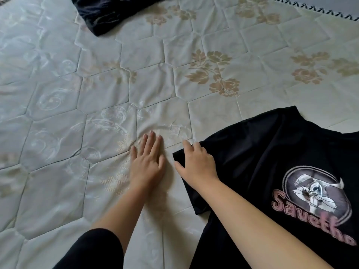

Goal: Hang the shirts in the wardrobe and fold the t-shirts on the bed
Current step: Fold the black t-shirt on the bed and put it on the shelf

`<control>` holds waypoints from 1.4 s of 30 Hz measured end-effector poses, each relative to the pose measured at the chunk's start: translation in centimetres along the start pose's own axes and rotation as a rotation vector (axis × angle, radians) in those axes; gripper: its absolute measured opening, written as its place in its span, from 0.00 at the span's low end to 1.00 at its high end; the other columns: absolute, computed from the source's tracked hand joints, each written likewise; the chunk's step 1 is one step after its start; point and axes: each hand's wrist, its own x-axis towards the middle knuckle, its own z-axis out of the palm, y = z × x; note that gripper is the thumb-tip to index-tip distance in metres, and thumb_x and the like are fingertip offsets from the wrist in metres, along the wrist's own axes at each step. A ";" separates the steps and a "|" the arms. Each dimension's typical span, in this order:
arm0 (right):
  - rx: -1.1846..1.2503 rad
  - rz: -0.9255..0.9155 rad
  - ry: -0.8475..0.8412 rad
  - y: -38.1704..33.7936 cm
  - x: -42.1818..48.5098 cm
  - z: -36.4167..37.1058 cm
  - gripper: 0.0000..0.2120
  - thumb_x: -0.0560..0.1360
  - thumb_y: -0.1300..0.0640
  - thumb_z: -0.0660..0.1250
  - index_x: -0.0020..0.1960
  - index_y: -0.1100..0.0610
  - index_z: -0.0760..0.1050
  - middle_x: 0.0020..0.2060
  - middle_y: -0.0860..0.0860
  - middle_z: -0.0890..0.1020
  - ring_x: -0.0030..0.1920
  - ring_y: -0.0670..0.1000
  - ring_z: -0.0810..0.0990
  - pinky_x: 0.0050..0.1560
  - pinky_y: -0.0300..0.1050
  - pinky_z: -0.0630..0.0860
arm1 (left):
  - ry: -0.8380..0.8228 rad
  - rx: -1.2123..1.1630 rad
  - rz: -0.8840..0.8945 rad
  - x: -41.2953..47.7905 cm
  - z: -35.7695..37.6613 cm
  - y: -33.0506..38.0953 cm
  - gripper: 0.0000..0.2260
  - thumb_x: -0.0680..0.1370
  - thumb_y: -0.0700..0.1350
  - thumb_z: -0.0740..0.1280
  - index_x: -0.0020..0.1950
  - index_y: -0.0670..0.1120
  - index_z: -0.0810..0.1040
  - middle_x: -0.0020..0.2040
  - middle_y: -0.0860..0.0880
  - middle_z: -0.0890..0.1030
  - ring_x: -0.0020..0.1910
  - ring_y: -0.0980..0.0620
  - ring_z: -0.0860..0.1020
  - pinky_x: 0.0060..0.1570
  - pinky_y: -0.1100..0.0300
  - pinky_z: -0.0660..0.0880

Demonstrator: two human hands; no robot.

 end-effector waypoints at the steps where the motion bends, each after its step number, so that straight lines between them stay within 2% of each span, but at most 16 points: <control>1: -0.017 -0.004 0.018 0.0 0.4 0.0 0.22 0.78 0.49 0.58 0.69 0.57 0.61 0.62 0.56 0.70 0.59 0.57 0.72 0.54 0.49 0.70 | 0.000 0.010 -0.002 0.7 0.0 0.2 0.34 0.70 0.58 0.38 0.77 0.55 0.48 0.77 0.55 0.45 0.75 0.58 0.41 0.73 0.49 0.40; 3: -0.028 -0.016 0.046 0.1 1.1 -0.1 0.15 0.79 0.55 0.56 0.64 0.59 0.66 0.60 0.56 0.73 0.58 0.57 0.73 0.51 0.48 0.69 | 0.001 0.018 0.004 1.8 0.1 0.4 0.35 0.70 0.58 0.38 0.77 0.55 0.48 0.78 0.54 0.45 0.76 0.56 0.42 0.73 0.48 0.40; 7: 0.042 -0.050 0.076 0.4 2.6 -0.5 0.10 0.79 0.58 0.55 0.57 0.59 0.70 0.54 0.56 0.76 0.53 0.58 0.75 0.43 0.46 0.65 | 0.004 0.023 0.009 3.9 -0.2 0.9 0.35 0.69 0.58 0.37 0.77 0.55 0.49 0.78 0.53 0.45 0.76 0.55 0.41 0.72 0.47 0.39; 14: 0.250 -0.031 0.322 1.0 6.8 -4.1 0.10 0.81 0.55 0.55 0.53 0.60 0.71 0.47 0.56 0.78 0.46 0.58 0.76 0.38 0.44 0.63 | 0.020 0.011 0.029 5.8 -0.3 1.2 0.34 0.70 0.58 0.39 0.77 0.54 0.50 0.78 0.53 0.46 0.76 0.54 0.42 0.72 0.47 0.39; 20: 0.344 -0.032 0.388 0.4 11.0 -6.1 0.09 0.81 0.56 0.56 0.53 0.60 0.71 0.46 0.56 0.78 0.44 0.58 0.76 0.38 0.47 0.69 | 0.016 0.025 0.041 5.9 -0.1 1.0 0.32 0.72 0.57 0.39 0.77 0.53 0.51 0.78 0.52 0.47 0.76 0.53 0.43 0.72 0.46 0.41; 25: 0.363 -0.037 0.380 -0.1 13.4 -6.8 0.10 0.81 0.57 0.55 0.54 0.61 0.71 0.47 0.56 0.78 0.45 0.57 0.76 0.38 0.45 0.63 | -0.002 0.016 0.060 5.8 0.2 0.6 0.31 0.72 0.58 0.41 0.75 0.53 0.42 0.77 0.53 0.44 0.74 0.56 0.39 0.72 0.46 0.38; 32: 0.391 0.030 0.304 -0.2 15.0 -5.2 0.09 0.81 0.58 0.55 0.54 0.62 0.70 0.49 0.56 0.78 0.47 0.58 0.75 0.39 0.44 0.62 | 0.023 -0.015 0.046 5.9 0.4 0.5 0.30 0.74 0.55 0.44 0.77 0.55 0.47 0.76 0.55 0.44 0.74 0.59 0.38 0.71 0.52 0.34; 39: 0.383 0.031 0.246 -1.3 15.6 -3.3 0.08 0.80 0.61 0.54 0.57 0.62 0.69 0.53 0.56 0.77 0.50 0.57 0.76 0.41 0.43 0.63 | 0.000 -0.025 0.029 5.7 0.1 0.8 0.29 0.72 0.57 0.39 0.74 0.56 0.42 0.75 0.57 0.40 0.74 0.59 0.36 0.70 0.53 0.32; 42: 0.347 0.022 0.181 -1.2 15.4 -2.9 0.13 0.78 0.65 0.54 0.61 0.61 0.68 0.56 0.57 0.76 0.55 0.57 0.74 0.44 0.43 0.64 | -0.001 -0.026 0.027 5.7 -0.1 0.9 0.29 0.72 0.58 0.39 0.74 0.56 0.42 0.75 0.57 0.39 0.74 0.58 0.36 0.70 0.53 0.32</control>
